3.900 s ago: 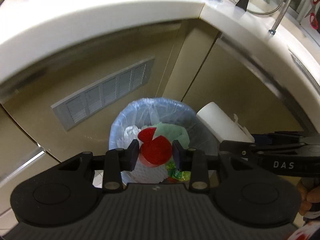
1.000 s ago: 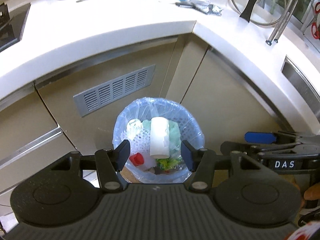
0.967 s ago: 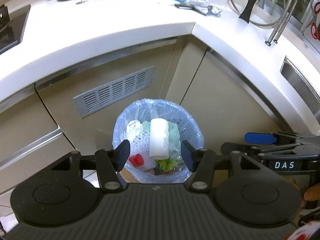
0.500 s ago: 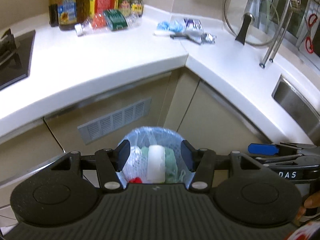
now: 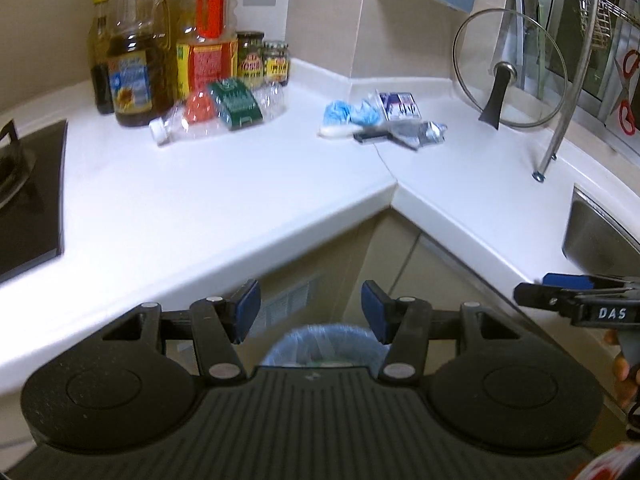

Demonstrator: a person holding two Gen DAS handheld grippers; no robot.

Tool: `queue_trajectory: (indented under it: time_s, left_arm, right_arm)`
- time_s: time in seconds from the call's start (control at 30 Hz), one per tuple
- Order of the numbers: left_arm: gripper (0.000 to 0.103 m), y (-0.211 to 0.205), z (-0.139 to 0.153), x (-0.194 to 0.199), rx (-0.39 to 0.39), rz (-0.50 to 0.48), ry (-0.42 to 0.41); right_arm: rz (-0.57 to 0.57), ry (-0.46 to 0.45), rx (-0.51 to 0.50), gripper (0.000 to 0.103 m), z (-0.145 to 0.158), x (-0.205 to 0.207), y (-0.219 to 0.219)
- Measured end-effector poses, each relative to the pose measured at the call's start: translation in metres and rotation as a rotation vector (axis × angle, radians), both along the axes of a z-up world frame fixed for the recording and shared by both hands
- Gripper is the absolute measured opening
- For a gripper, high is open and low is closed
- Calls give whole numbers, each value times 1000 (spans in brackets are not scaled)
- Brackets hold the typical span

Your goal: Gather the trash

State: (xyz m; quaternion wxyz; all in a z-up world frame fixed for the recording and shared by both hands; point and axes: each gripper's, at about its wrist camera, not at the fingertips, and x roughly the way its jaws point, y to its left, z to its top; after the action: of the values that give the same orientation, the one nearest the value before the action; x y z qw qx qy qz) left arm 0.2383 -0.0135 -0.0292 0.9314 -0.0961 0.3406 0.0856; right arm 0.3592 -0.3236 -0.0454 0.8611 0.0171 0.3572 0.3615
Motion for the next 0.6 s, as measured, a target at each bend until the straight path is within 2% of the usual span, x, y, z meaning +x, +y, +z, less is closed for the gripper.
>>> queue_trajectory:
  time_s: [0.43, 0.6]
  left_arm:
    - [52, 54, 14, 117, 21, -104, -61]
    - [52, 68, 17, 167, 28, -149, -84]
  right_arm:
    - [-122, -85, 20, 82, 24, 107, 45]
    - [-142, -125, 27, 94, 28, 149, 75]
